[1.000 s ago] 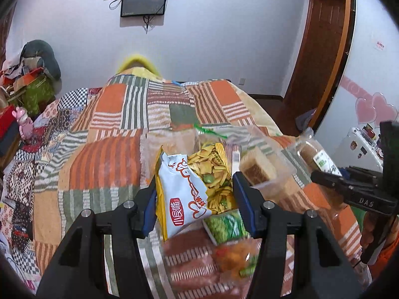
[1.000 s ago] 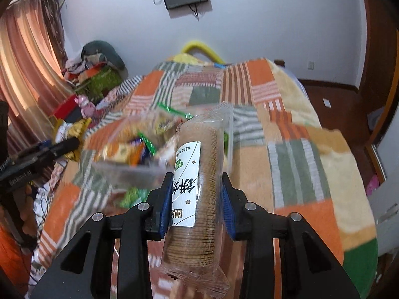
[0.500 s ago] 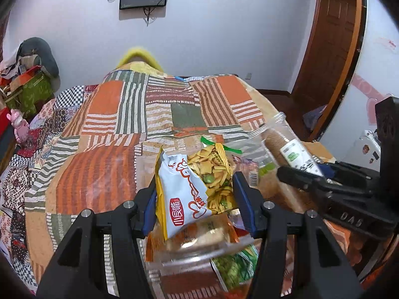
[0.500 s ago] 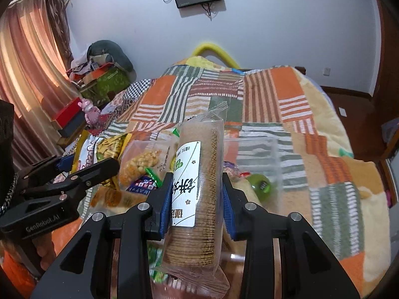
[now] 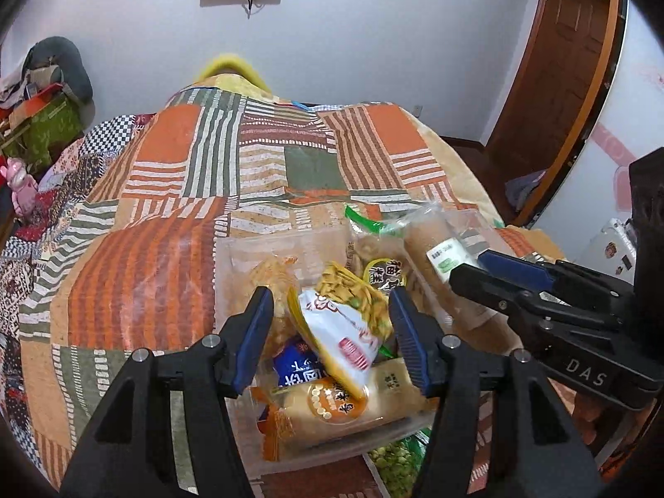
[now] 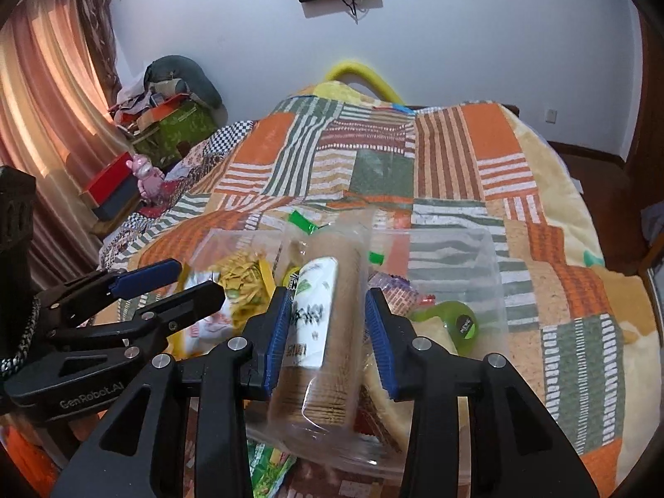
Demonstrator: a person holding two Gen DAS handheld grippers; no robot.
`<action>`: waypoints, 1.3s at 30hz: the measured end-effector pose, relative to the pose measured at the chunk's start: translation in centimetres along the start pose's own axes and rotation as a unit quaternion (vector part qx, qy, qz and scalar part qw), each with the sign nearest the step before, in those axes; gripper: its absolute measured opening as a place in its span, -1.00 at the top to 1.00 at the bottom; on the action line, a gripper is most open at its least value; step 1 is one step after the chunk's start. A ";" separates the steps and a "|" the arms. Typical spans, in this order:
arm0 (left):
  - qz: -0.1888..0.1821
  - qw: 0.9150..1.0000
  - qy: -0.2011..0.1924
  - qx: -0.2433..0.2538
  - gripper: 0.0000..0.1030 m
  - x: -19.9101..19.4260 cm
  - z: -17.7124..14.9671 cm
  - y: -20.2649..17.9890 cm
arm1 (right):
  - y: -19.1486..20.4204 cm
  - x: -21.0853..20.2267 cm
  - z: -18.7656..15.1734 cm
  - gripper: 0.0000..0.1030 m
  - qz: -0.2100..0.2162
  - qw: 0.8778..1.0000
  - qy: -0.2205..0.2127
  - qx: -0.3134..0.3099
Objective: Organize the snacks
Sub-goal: 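Drop the chip bag into the box while the right tool places the biscuit roll inside, then grasp the green pea-snack bag with the right tool and lift it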
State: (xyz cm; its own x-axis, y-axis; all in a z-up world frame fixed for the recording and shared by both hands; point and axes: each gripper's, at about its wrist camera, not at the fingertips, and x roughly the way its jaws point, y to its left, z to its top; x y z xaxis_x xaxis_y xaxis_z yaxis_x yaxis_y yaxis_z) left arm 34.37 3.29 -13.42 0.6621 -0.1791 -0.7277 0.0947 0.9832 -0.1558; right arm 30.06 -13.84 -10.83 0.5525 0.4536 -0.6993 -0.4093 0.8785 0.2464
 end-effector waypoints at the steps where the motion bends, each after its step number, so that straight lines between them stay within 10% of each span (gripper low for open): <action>1: 0.000 1.000 -0.002 -0.001 -0.12 -0.4 0.0 0.0 | 0.1 -0.4 0.1 0.31 0.001 1.000 -0.003 -0.002; 16: 0.017 0.999 -0.019 0.021 -0.23 -6.7 -2.7 0.3 | 2.2 -4.0 -3.8 0.09 0.044 0.998 0.035 -0.038; 39: 0.030 0.998 0.058 0.013 -0.30 -4.7 -10.1 3.0 | 2.8 4.5 -6.7 0.03 0.075 0.986 0.151 -0.009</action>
State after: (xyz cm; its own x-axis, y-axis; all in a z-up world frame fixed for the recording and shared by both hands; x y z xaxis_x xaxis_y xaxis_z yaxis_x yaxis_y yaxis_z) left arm 24.09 6.76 -17.20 0.5774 -0.1217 -0.8074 0.0787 0.9925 -0.0933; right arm 26.50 -10.41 -17.81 0.2455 0.5101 -0.8243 -0.4834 0.8015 0.3520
